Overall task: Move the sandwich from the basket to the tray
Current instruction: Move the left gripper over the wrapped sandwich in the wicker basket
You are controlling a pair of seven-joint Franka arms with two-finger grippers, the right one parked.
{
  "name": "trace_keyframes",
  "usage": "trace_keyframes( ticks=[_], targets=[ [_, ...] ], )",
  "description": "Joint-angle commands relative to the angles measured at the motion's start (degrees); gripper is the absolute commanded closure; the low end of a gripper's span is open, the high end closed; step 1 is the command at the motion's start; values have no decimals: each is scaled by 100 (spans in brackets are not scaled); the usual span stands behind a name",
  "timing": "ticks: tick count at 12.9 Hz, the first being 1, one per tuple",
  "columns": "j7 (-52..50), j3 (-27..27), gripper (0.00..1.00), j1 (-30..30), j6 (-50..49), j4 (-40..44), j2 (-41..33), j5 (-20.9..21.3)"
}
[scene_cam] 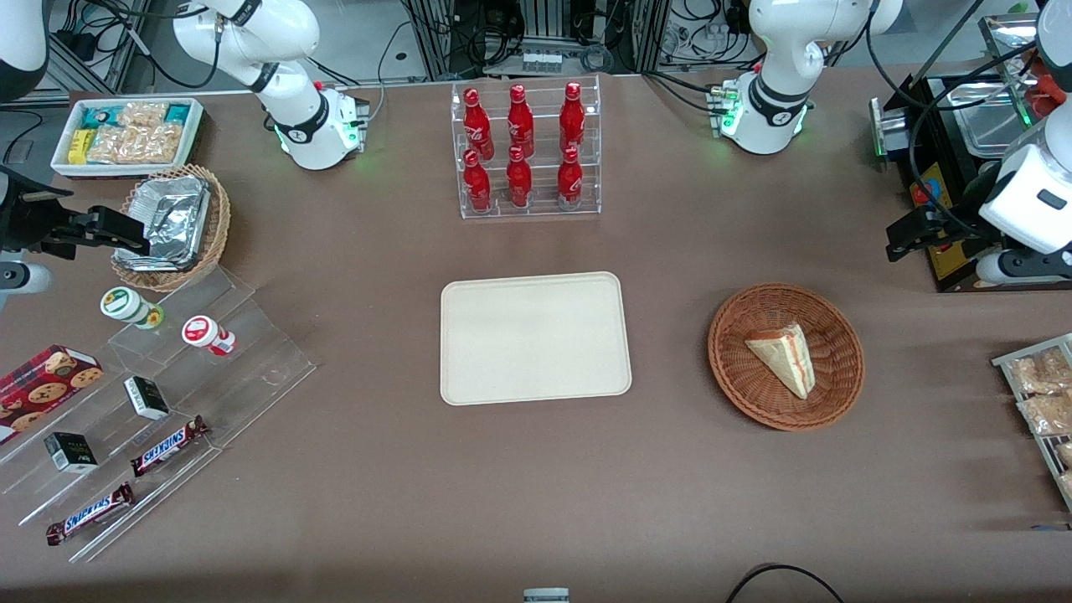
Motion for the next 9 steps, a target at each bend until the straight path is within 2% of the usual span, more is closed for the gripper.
trace_keyframes(
  ticks=[1,6,9],
  targets=[
    [118,42,0,36,-134,114,14,-42],
    [22,34,0,-8,-19,0,189,28],
    [-57,42,0,-8,856,-973,-56,37]
  ],
)
